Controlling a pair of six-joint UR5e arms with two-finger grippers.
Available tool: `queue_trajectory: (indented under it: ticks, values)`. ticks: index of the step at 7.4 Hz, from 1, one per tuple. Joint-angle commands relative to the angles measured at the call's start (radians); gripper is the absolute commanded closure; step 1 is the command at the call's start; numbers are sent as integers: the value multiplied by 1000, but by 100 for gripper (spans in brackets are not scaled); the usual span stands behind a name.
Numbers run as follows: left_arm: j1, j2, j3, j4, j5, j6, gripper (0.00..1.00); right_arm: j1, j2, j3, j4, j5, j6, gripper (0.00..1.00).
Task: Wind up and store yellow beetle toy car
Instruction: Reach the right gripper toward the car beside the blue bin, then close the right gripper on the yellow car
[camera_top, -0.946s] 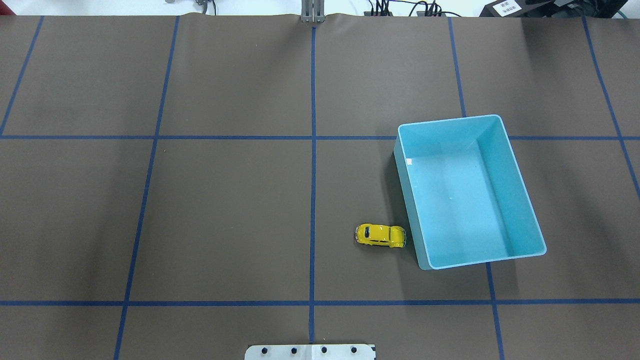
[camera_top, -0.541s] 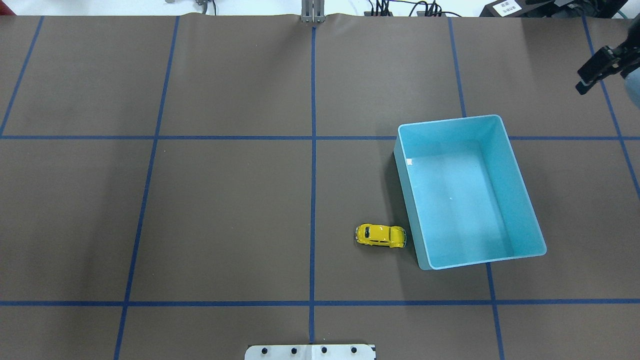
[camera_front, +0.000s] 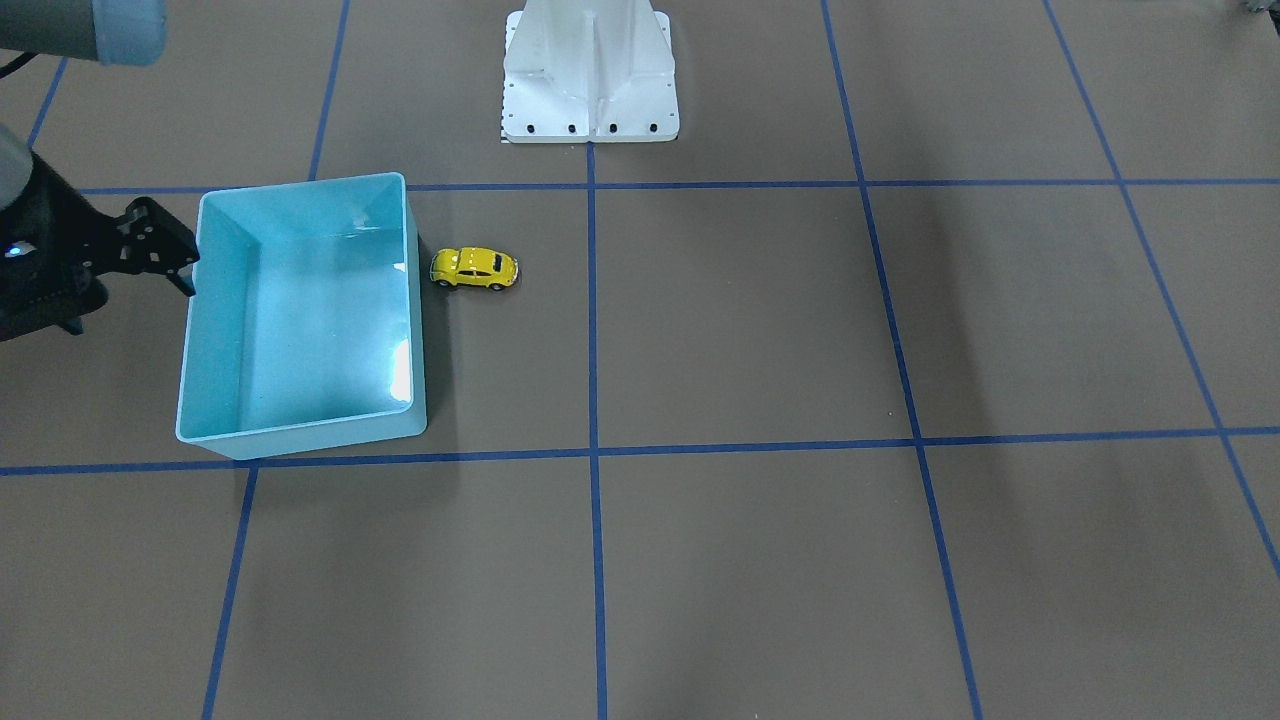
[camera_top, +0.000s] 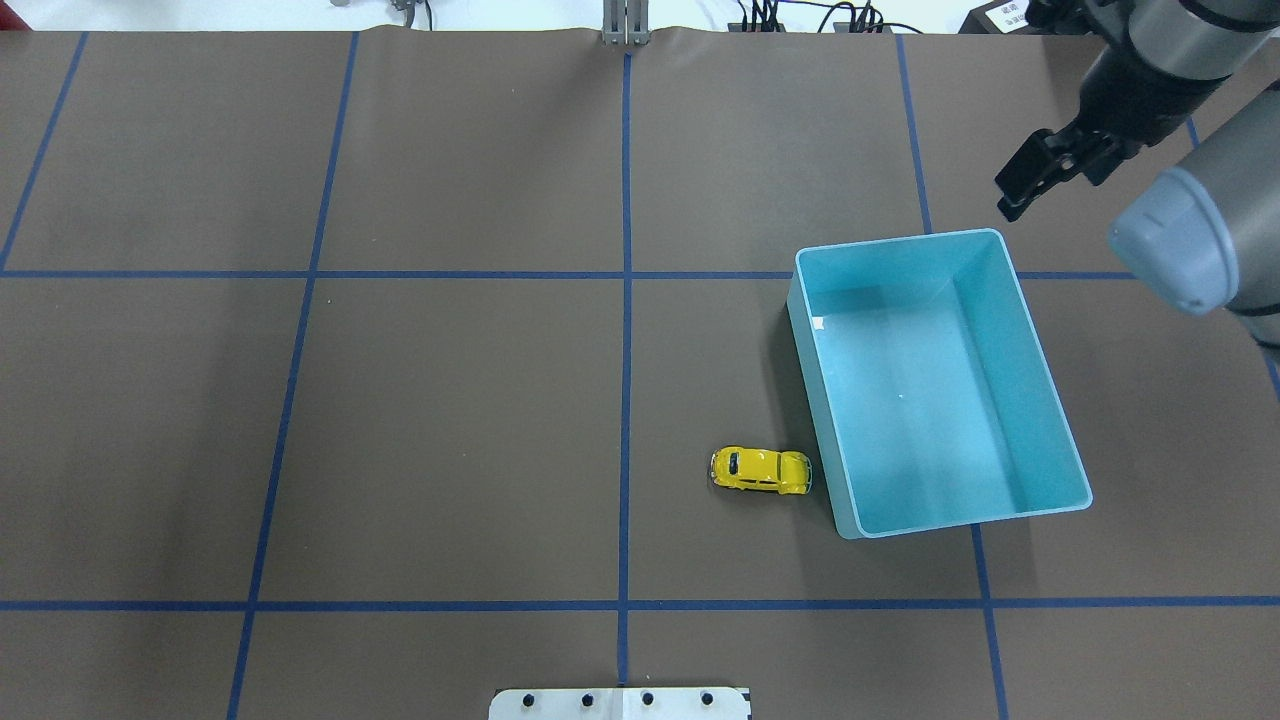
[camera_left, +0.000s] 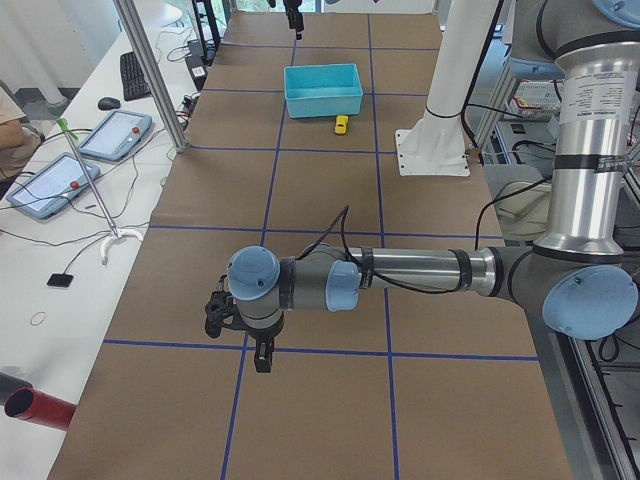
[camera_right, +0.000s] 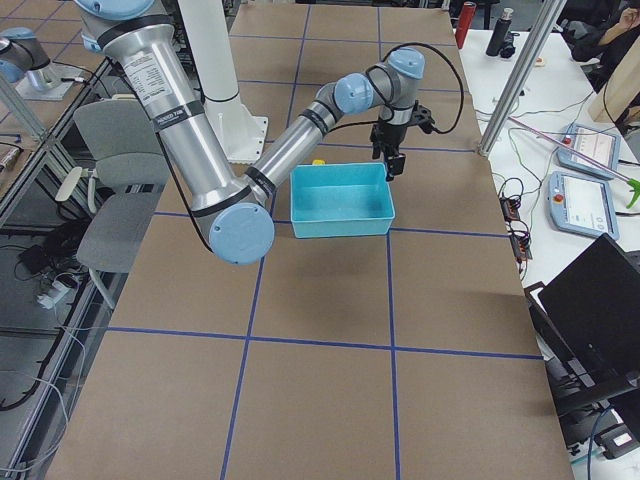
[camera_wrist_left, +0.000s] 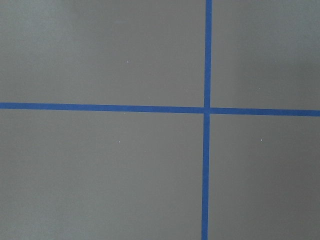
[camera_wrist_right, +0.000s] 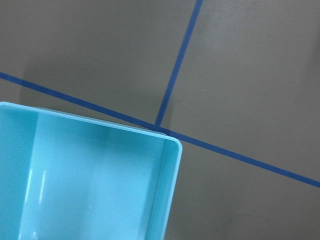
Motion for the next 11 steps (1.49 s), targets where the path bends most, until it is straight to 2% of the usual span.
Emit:
queue_trajectory:
  ticks: [1, 3, 4, 5, 7, 8, 10, 11]
  values:
    - [-1, 15, 3, -3, 1, -1, 0, -152, 38, 77, 127, -6, 6, 0]
    - [0, 15, 0, -3, 1, -2, 0, -278, 43, 86, 254, -29, -47, 0]
    - [0, 13, -1, -3, 1, -2, 0, -356, 43, 89, 304, -119, -163, 0]
    - [0, 15, -2, -4, 1, -2, 0, -444, 55, 91, 306, -229, -257, 0]
    - [0, 13, -2, -3, 1, -4, 0, -602, 59, 79, 307, -398, -287, 0]
    - [0, 15, -3, -3, -2, -5, 0, -624, 39, 62, 325, -452, -349, 0]
    - [0, 13, -2, -3, -2, -7, 0, -682, -33, 34, 408, -474, -397, 0]
    - [0, 13, -2, -1, -3, -8, 0, -694, -46, -13, 475, -480, -399, 0]
